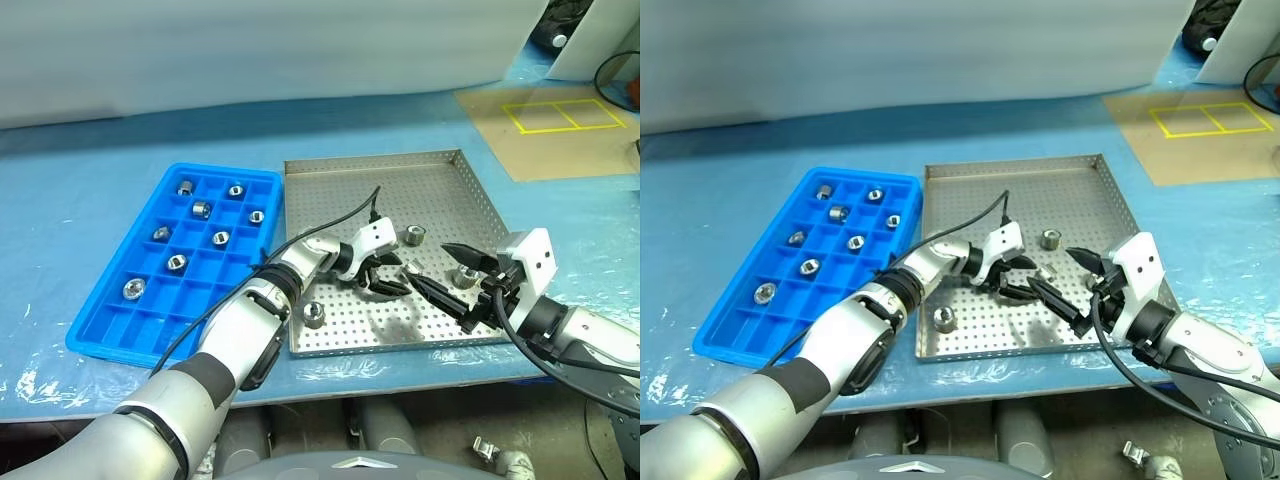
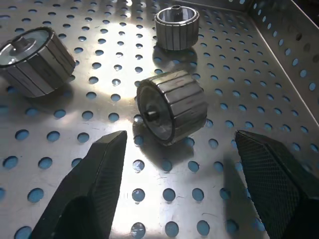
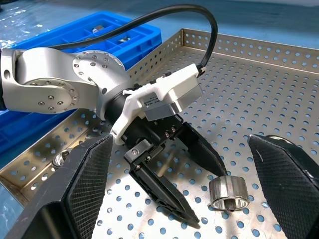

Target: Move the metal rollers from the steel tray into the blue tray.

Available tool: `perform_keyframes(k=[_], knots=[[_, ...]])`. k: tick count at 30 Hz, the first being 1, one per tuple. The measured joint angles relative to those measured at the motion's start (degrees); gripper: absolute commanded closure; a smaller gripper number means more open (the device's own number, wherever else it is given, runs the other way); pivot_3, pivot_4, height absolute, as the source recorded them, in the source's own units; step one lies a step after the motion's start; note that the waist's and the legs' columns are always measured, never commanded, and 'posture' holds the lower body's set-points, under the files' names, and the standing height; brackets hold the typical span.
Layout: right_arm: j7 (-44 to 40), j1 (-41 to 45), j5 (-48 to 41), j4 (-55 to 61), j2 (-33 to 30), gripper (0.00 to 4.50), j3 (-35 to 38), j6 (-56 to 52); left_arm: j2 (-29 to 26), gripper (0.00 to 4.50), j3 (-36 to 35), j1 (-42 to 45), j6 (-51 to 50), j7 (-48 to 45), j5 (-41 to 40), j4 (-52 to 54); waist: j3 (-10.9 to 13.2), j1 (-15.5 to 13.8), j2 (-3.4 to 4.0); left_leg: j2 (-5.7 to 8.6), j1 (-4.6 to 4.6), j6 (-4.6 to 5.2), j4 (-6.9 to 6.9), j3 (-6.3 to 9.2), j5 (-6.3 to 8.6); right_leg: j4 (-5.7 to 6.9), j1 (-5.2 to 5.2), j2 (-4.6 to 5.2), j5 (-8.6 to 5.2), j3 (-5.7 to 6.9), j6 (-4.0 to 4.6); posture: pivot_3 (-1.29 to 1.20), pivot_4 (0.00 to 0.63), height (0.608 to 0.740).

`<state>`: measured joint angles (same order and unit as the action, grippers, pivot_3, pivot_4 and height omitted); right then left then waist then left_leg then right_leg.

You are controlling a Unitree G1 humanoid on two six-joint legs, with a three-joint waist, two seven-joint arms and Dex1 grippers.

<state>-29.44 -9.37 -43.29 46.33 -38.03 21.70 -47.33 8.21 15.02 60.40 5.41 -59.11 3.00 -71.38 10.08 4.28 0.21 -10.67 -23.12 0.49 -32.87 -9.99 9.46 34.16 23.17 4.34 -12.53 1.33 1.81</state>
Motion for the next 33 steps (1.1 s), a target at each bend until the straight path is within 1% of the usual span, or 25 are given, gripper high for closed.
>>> perform_keyframes(k=[6,9,16,24,28,33], knots=[[0.63,-1.20,0.03,1.15,-0.01,0.00,-0.49,0.31,0.08,0.84,-2.35,0.25,0.22,8.02,0.01,-0.74,0.00,0.48,0.01,0.00,-0.02,0.02,0.00,0.02,0.01,-0.07,-0.02,0.00,0.01,0.01,-0.06,-0.64,0.150,0.740],[0.92,-1.62,0.03,1.79,-0.02,0.00,-0.50,0.57,0.16,0.84,-3.35,0.27,0.13,10.85,-0.21,-1.05,-0.02,1.03,0.03,0.00,-0.05,0.10,0.04,0.06,0.06,-0.39,-0.14,-0.01,0.10,0.06,-0.18,-0.64,0.150,0.740],[1.13,-2.68,0.01,1.85,-0.16,0.00,-0.50,0.57,0.24,0.84,-3.87,0.28,-1.07,7.87,-1.22,-0.83,-0.03,1.31,0.05,0.10,-0.12,0.40,0.03,0.08,0.18,-0.59,-0.19,0.10,0.11,0.05,-0.16,-0.65,0.150,0.740],[1.75,-3.07,0.02,1.87,-0.28,0.00,-0.50,0.66,0.28,0.84,-4.86,0.64,-1.06,12.22,-1.60,-1.38,-0.03,1.58,0.05,0.11,-0.11,0.39,0.01,0.08,0.21,-0.59,-0.20,0.12,0.11,0.04,-0.17,-0.66,0.150,0.740],[1.95,-3.54,0.02,1.98,-0.28,0.00,-0.56,0.78,0.60,0.84,-6.94,3.14,-1.07,15.94,-1.97,-2.51,-0.03,1.63,0.05,0.13,-0.18,0.41,0.01,0.09,0.21,-0.63,-0.16,0.13,0.11,0.05,-0.17,-0.66,0.150,0.740],[2.24,-3.54,0.00,2.44,-0.28,0.00,-1.45,0.82,0.96,0.84,-8.28,5.09,-0.10,17.34,-2.22,-2.59,-0.03,1.94,0.06,0.14,-0.24,0.62,0.03,0.13,0.20,-0.74,-0.15,0.15,0.09,0.07,-0.19,-0.66,0.150,0.740]])
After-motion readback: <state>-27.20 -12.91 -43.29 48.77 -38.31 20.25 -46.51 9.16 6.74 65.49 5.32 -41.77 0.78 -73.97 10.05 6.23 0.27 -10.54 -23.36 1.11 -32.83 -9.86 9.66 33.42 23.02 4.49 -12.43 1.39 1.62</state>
